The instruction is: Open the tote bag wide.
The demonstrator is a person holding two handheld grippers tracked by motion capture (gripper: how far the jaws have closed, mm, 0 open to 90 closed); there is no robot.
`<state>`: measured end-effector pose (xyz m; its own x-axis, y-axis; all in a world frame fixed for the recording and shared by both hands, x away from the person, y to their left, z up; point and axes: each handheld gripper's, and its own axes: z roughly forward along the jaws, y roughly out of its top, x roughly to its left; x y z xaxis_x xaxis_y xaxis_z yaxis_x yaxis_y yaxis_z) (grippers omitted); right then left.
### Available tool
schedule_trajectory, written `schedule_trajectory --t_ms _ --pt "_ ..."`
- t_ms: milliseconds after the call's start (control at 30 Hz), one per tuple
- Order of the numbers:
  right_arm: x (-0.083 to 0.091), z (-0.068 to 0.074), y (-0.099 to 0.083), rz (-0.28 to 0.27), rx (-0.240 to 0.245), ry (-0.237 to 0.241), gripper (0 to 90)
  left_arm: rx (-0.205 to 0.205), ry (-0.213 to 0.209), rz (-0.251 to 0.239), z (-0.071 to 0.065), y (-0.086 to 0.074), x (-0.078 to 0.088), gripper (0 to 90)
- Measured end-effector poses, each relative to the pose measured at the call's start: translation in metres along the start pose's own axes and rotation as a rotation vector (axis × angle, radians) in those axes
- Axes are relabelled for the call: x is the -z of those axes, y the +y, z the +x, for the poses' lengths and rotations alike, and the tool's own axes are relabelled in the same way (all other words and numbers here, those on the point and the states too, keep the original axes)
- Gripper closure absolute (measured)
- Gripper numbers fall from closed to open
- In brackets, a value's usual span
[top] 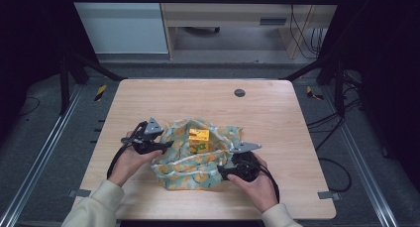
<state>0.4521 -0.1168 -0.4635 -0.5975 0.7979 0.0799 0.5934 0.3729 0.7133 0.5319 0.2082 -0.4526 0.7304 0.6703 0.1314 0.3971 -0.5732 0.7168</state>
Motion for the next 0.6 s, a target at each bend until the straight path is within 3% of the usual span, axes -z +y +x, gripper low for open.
schedule_trajectory --t_ms 133,300,433,467,533,600 --pt "-0.007 0.0 -0.006 0.043 0.013 0.001 37.7 -0.017 -0.008 0.01 -0.003 0.0 -0.002 65.5" --pt "-0.01 -0.006 -0.008 0.065 0.025 0.011 69.0 -0.015 -0.019 0.016 -0.004 0.003 -0.003 87.5" --pt "-0.005 -0.013 -0.005 0.041 0.031 0.02 84.3 -0.007 0.003 -0.019 -0.002 0.01 0.002 89.6" --pt "0.003 -0.021 -0.002 0.025 0.036 0.011 87.2 -0.001 0.014 -0.033 -0.001 0.012 0.004 89.6" --pt "0.007 -0.026 -0.001 0.015 0.039 0.002 87.7 0.009 0.028 -0.054 0.003 0.015 0.008 89.6" --pt "0.012 -0.036 -0.001 0.012 0.027 -0.007 88.2 0.009 0.026 -0.035 0.006 0.016 0.007 89.5"
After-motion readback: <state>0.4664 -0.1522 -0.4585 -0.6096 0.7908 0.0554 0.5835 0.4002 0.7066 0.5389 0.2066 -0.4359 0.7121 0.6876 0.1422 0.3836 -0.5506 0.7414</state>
